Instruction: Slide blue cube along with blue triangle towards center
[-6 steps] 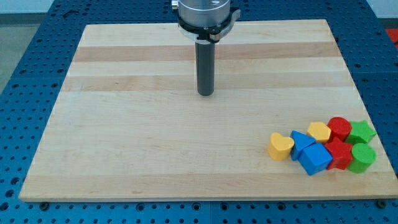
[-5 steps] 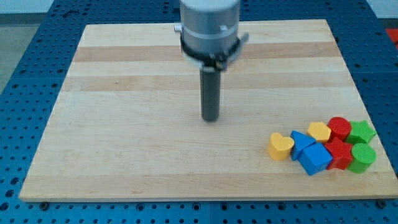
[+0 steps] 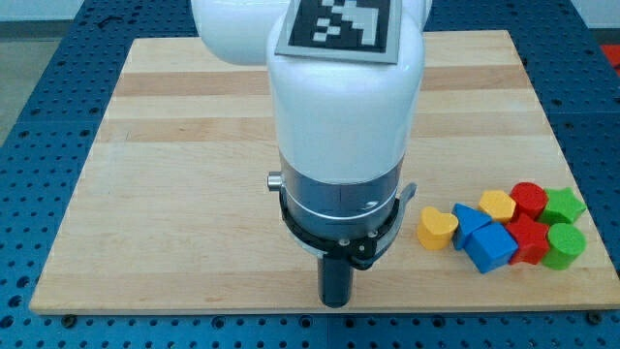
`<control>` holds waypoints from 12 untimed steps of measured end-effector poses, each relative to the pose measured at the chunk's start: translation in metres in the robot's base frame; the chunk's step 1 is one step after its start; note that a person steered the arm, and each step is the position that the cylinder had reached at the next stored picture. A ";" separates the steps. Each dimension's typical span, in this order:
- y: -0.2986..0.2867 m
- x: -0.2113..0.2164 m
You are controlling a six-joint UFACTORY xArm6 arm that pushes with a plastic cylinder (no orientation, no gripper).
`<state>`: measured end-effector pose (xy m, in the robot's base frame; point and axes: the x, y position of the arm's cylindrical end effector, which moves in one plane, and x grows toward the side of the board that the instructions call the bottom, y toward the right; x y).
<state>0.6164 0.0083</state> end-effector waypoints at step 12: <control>0.197 0.000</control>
<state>0.6167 0.2055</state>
